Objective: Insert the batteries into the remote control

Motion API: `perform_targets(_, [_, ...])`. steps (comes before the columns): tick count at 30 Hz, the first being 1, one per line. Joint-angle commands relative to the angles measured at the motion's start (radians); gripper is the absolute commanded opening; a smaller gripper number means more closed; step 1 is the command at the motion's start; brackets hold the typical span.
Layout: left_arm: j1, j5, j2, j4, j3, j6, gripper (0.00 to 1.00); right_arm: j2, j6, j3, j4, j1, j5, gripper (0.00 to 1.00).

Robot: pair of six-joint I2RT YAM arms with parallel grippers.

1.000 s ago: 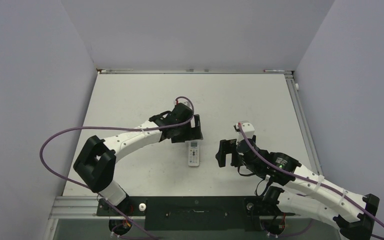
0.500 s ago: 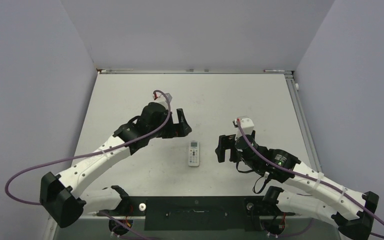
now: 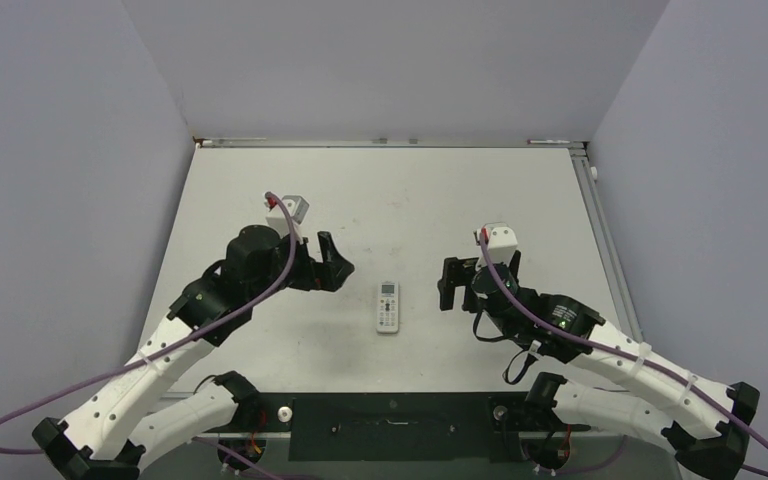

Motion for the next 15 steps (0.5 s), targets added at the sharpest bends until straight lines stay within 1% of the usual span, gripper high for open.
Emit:
perform_targets(1, [0.005,-0.029,-0.080,-0.058,-0.038,0.066,0.96,-0.035,-0.001,0.015,0.045,-0.006,0.083,0.87])
perform_targets(7, [0.005,-0.031,-0.224,-0.066,-0.105,0.076,0.96,-0.061,-0.005,0.002,0.037,-0.007,0.098,0.88])
perform_targets(15, [0.005,-0.004,-0.340,-0.063,-0.147,0.087,0.96,-0.082,-0.048,-0.010,0.053,-0.006,0.098,0.88])
